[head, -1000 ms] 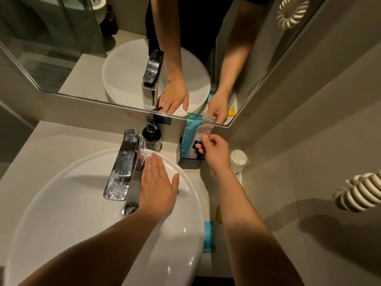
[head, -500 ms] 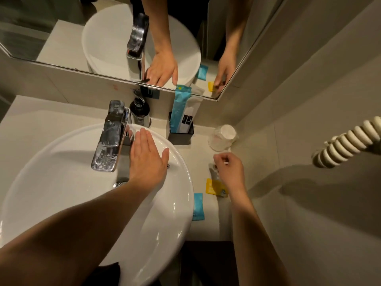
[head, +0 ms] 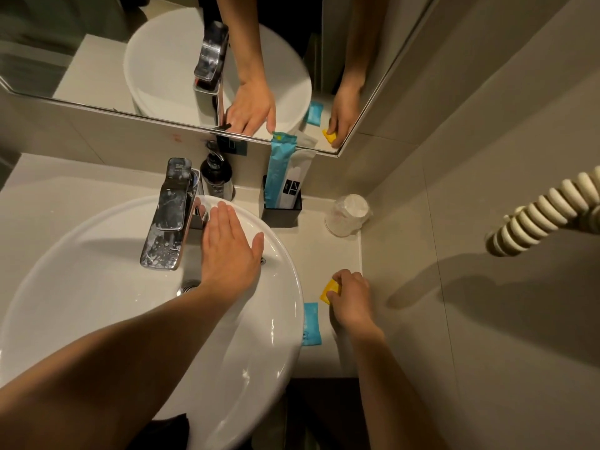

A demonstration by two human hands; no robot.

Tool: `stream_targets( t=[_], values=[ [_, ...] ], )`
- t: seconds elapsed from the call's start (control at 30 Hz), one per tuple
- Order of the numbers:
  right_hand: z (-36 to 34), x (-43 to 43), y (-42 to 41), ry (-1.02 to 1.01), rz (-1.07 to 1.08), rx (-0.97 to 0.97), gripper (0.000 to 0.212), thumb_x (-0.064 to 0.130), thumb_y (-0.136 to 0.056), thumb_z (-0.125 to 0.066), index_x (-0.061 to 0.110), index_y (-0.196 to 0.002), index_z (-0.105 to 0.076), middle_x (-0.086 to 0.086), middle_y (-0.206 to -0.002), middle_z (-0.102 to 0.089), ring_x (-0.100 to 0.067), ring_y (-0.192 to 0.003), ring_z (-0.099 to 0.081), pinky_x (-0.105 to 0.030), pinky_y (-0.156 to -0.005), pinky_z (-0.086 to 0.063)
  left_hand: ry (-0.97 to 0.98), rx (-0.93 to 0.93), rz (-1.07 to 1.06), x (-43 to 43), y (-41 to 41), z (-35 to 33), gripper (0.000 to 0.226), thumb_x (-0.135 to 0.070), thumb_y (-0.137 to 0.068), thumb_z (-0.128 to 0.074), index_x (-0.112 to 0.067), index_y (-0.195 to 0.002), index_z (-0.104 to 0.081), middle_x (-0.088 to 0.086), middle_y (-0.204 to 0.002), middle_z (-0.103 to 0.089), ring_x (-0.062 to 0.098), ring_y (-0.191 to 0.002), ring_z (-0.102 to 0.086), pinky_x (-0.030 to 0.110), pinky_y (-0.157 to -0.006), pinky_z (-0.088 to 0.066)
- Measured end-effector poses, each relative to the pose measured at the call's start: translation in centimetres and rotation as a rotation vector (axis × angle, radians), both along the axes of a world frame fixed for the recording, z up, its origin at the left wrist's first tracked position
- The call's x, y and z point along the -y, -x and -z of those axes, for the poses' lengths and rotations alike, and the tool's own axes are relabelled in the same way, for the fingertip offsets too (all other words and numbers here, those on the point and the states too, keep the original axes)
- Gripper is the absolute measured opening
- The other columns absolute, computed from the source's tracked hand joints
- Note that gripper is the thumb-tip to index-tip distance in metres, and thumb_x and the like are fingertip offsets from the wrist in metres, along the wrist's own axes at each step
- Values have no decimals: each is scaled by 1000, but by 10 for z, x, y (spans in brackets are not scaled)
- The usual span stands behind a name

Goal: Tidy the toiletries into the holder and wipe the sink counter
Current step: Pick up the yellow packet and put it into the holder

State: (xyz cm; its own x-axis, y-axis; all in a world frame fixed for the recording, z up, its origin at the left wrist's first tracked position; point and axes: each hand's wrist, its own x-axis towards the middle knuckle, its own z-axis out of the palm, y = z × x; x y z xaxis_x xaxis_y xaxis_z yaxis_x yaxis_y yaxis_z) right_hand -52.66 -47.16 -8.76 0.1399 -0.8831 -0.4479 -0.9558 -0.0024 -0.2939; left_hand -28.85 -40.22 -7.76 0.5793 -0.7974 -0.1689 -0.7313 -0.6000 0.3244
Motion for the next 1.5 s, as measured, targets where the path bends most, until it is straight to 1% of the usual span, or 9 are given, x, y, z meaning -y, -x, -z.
stream_targets(
  t=[0.1, 0.27, 0.43, 0.67, 0.77, 1.13, 1.27, 1.4, 1.5],
  values=[
    [-4, 1, 0, 0, 55, 76, 5, 18, -101, -58, 21, -104, -60, -5, -114, -56, -25, -108, -55, -38, -93, -52, 2, -8, -3, 0, -1, 2, 82, -57, -102, -22, -6, -159, 9, 14, -170, 5, 29, -157, 4, 46, -128, -6],
    [-43, 11, -19, 31, 230, 394, 12, 21, -100, -60, 16, -91, -66, -1, -91, -67, -17, -86, -63, -28, -71, -50, 3, -5, -2, 1, -2, 1, 83, -58, -102, -22, -6, -159, 9, 14, -170, 4, 29, -158, 3, 45, -128, -6],
    [-98, 40, -60, 180, 263, 834, 12, 12, -93, -68, 14, -82, -69, -1, -75, -65, -12, -70, -56, -27, -65, -48, 12, -6, -2, 1, -2, 1, 83, -57, -102, -23, -5, -159, 9, 14, -170, 4, 29, -158, 2, 45, -128, -7],
    [-116, 73, -127, 249, 205, 1012, 18, 8, -94, -68, 20, -80, -70, 2, -74, -67, -9, -68, -59, -30, -65, -54, 22, -2, -2, 2, -1, -1, 83, -56, -102, -25, -4, -159, 6, 15, -170, 0, 29, -157, 0, 44, -128, -8],
    [-99, 77, -141, 222, 185, 979, 12, 12, -96, -66, 16, -85, -71, 0, -78, -68, -11, -73, -61, -37, -70, -57, 14, 7, -7, 1, -1, 0, 83, -57, -102, -23, -4, -159, 6, 15, -170, 0, 29, -158, -1, 44, -128, -9],
    [-61, 69, -145, 176, 58, 756, 10, 17, -100, -60, 16, -95, -68, 4, -88, -68, -8, -81, -60, -18, -69, -46, 30, 14, -3, 1, 0, 0, 82, -55, -102, -24, -3, -159, 6, 15, -170, 1, 29, -158, 1, 44, -128, -9],
    [-51, 70, -147, 211, 21, 652, 9, 19, -99, -61, 24, -96, -68, -1, -94, -69, -16, -91, -61, -27, -75, -49, 33, 13, -8, 1, 0, 1, 83, -56, -102, -25, -4, -159, 6, 14, -170, 0, 28, -158, 0, 43, -127, -9],
    [-43, 71, -151, 242, -4, 483, 9, 28, -101, -60, 31, -100, -69, -2, -104, -65, -6, -83, -51, -15, -66, -36, 31, 19, -11, 1, 0, 3, 83, -56, -102, -26, -4, -159, 5, 14, -170, -1, 28, -158, -2, 44, -127, -12],
    [-39, 71, -153, 249, -2, 392, 14, 32, -102, -60, 30, -109, -72, -2, -112, -65, -7, -88, -49, -18, -72, -37, 25, 25, -8, 1, 0, 4, 83, -56, -102, -26, -4, -159, 5, 15, -170, -2, 29, -157, -2, 45, -127, -13]
  ],
)
